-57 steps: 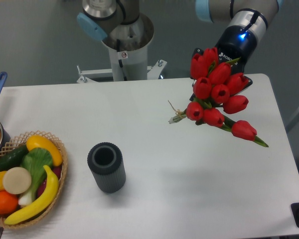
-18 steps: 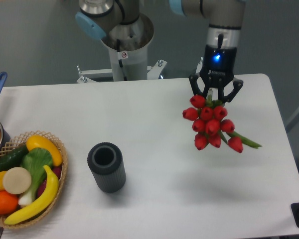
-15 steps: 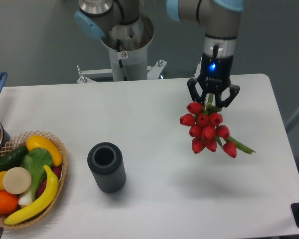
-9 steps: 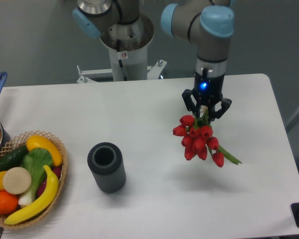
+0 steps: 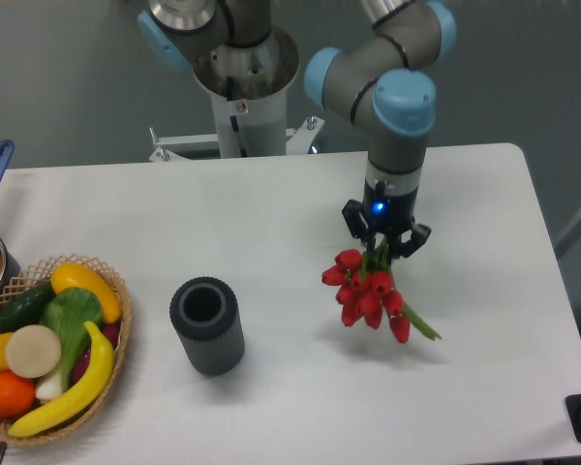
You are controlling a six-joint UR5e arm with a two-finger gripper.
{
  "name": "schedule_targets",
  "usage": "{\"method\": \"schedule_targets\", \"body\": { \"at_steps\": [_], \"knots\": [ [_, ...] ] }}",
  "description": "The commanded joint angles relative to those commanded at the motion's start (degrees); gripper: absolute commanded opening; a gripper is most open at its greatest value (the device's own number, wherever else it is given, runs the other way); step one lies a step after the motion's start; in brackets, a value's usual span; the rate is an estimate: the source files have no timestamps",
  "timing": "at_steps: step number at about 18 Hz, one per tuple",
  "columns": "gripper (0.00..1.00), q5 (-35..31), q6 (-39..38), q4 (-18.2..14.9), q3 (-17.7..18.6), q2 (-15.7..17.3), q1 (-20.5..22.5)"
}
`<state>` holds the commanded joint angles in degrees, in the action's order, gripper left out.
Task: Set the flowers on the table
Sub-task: 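Lower the held tulips toward the table beside the black cylinder, then open the gripper to release the tulips onto the table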
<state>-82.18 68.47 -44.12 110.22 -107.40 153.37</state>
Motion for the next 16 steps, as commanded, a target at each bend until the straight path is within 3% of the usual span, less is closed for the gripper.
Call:
{"method": "schedule_targets", "body": {
  "at_steps": [3,6,8,11,14,16],
  "knots": [
    [0.42,0.0,0.0,-0.1,0.0,-1.1,-0.4],
    [0.54,0.1,0.0,0.0,0.0,-1.8,-0.4],
    [0.81,0.3,-0.1,0.2,-0.1,-1.7,-0.4],
    [1.0,0.4,-0.2,0.3,-0.1,-1.1,-0.4],
    [1.0,0.7,-0.4,0.3,-0.4,0.4,0.2],
    [1.0,0.2,-0.2,0.4,-2.7,0.3,0.1]
  ]
}}
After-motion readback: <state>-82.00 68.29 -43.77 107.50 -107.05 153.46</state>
